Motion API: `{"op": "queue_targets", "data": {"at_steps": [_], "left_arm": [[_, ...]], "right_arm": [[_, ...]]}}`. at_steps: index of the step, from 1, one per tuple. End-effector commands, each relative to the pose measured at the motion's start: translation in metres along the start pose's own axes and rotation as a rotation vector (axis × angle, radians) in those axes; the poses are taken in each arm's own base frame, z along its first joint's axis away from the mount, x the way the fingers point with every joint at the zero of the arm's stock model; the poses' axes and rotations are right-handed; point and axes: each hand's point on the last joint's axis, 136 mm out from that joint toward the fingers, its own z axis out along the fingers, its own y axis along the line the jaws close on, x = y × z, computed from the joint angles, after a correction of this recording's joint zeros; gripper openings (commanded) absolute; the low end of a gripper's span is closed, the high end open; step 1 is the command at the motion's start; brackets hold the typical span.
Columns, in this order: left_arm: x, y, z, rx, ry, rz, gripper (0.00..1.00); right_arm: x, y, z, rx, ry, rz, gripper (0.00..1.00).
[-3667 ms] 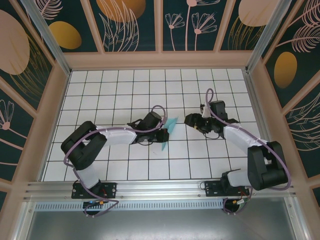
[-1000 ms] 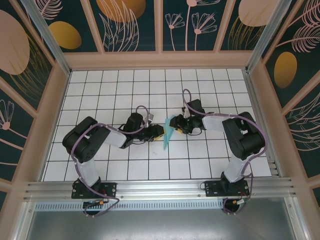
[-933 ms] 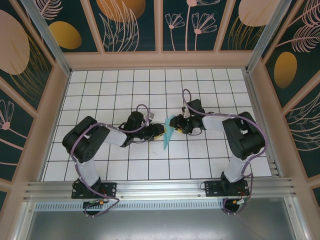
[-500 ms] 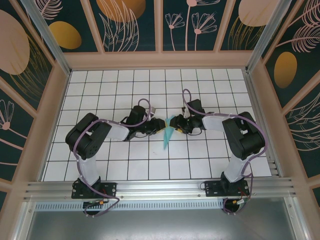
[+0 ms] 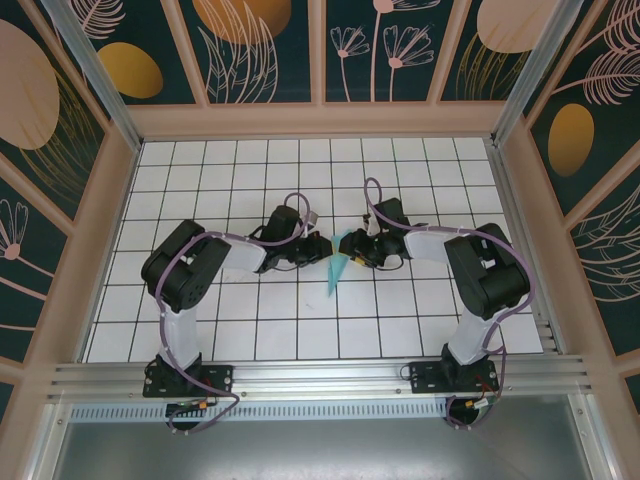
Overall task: Fold a paper plane with a square sheet of paper (fold left side to right side)
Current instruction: Fold the wing for the fifth time at the center of the table.
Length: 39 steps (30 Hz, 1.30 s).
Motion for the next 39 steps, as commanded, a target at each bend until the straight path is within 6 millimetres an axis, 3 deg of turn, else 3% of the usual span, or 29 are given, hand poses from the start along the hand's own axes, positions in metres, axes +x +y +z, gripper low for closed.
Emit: {"op": "queue_targets", "data": {"at_steps": [1, 15, 19, 28, 39], "left_arm": [[-0.002, 0.013, 0.005, -0.045, 0.015, 0.033, 0.10], [-0.002, 0.025, 0.011, -0.082, 0.027, 0.086, 0.08], [-0.010, 0.012, 0.012, -0.052, 0.021, 0.128, 0.08], [-0.012, -0.002, 0.012, -0.012, 0.035, 0.193, 0.09], [-0.017, 0.004, 0.022, -0.036, 0.055, 0.209, 0.09]], "right_arm": [[0.004, -0.010, 0.007, 0.048, 0.006, -0.037, 0.50], [-0.008, -0.021, -0.026, 0.075, -0.080, -0.060, 0.54], [-0.009, -0.027, -0.031, 0.081, -0.095, -0.050, 0.54], [-0.011, -0.022, -0.031, 0.026, -0.100, -0.042, 0.52], [-0.024, -0.008, -0.032, -0.034, -0.124, -0.042, 0.53]]}}
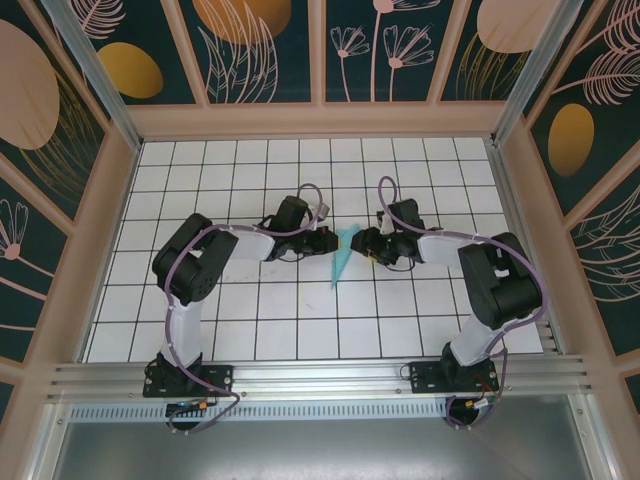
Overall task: Fold a paper plane with a square sheet of paper (fold left side to right side)
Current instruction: Fold the wing for the fifth time at the center of the table.
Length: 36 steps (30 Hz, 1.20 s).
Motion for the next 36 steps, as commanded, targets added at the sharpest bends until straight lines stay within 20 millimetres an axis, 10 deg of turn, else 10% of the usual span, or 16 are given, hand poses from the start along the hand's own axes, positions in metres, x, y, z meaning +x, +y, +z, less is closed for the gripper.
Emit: {"op": "queue_targets", "data": {"at_steps": [1, 20, 36], "left_arm": [[0.001, 0.009, 0.005, -0.015, 0.024, 0.011, 0.09], [0.003, 0.026, 0.014, -0.063, 0.032, -0.006, 0.08], [-0.003, 0.040, 0.014, -0.139, -0.006, -0.018, 0.00]], "right_arm": [[-0.008, 0.008, -0.003, -0.034, -0.019, -0.009, 0.53], [-0.030, 0.035, -0.003, -0.175, -0.057, 0.013, 0.28], [-0.040, 0.028, 0.026, -0.148, -0.033, 0.018, 0.26]]}}
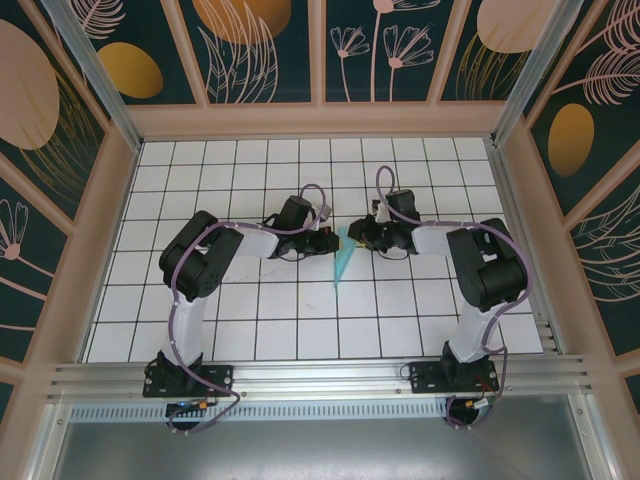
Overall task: Fold a paper plane with a square sheet of paper (fold left side to right side)
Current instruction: Fold the wing for the fifth time at the center of the table.
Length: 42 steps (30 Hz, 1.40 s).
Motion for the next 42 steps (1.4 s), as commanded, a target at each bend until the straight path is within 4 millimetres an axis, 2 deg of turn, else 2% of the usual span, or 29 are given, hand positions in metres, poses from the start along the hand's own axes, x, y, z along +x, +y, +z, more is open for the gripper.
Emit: {"op": "queue_targets", "data": {"at_steps": [1, 25, 31, 35, 37, 42], "left_arm": [[0.000, 0.029, 0.005, -0.105, -0.011, -0.016, 0.00], [0.001, 0.052, 0.001, -0.179, -0.035, -0.058, 0.00], [-0.001, 0.046, -0.001, -0.161, -0.039, -0.056, 0.00], [-0.006, 0.034, -0.008, -0.132, -0.056, -0.049, 0.07], [-0.009, 0.029, -0.014, -0.130, -0.069, -0.044, 0.16], [-0.016, 0.021, -0.040, -0.143, -0.120, -0.040, 0.30]], "right_arm": [[-0.006, 0.007, 0.005, -0.021, -0.009, -0.021, 0.26], [-0.001, -0.011, 0.017, 0.056, 0.018, -0.018, 0.26], [0.003, -0.025, 0.020, 0.122, 0.036, 0.015, 0.26], [0.009, -0.040, 0.021, 0.191, 0.059, 0.053, 0.26], [0.011, -0.046, 0.021, 0.210, 0.066, 0.067, 0.26], [0.015, -0.052, 0.022, 0.229, 0.074, 0.077, 0.26]]}}
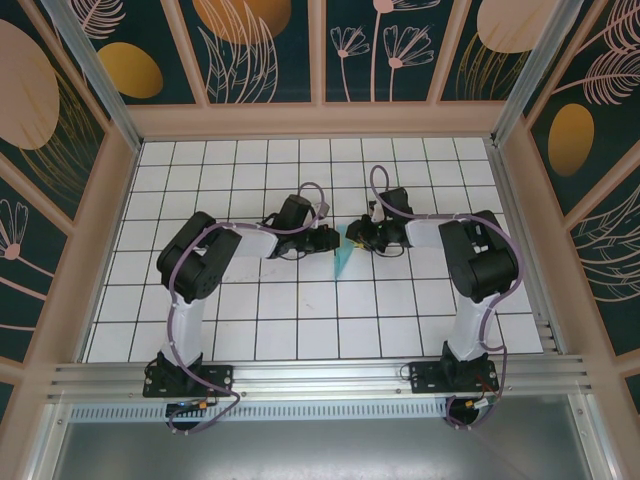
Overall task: Fold a paper plane with a square sheet of paper (fold left side to right side)
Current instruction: Fold the wing for the fifth time at the center of the table.
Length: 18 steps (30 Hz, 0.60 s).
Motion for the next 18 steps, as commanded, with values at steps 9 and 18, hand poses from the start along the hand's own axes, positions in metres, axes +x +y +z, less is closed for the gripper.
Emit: {"op": "queue_targets", "data": {"at_steps": [9, 18], "left_arm": [[0.014, -0.033, -0.067, 0.064, -0.062, 0.052, 0.32], [0.054, -0.094, -0.045, 0.200, 0.058, 0.122, 0.32]], "right_arm": [[0.014, -0.032, 0.012, 0.116, 0.034, 0.031, 0.26], [0.015, -0.032, 0.013, 0.116, 0.037, 0.027, 0.26]]}}
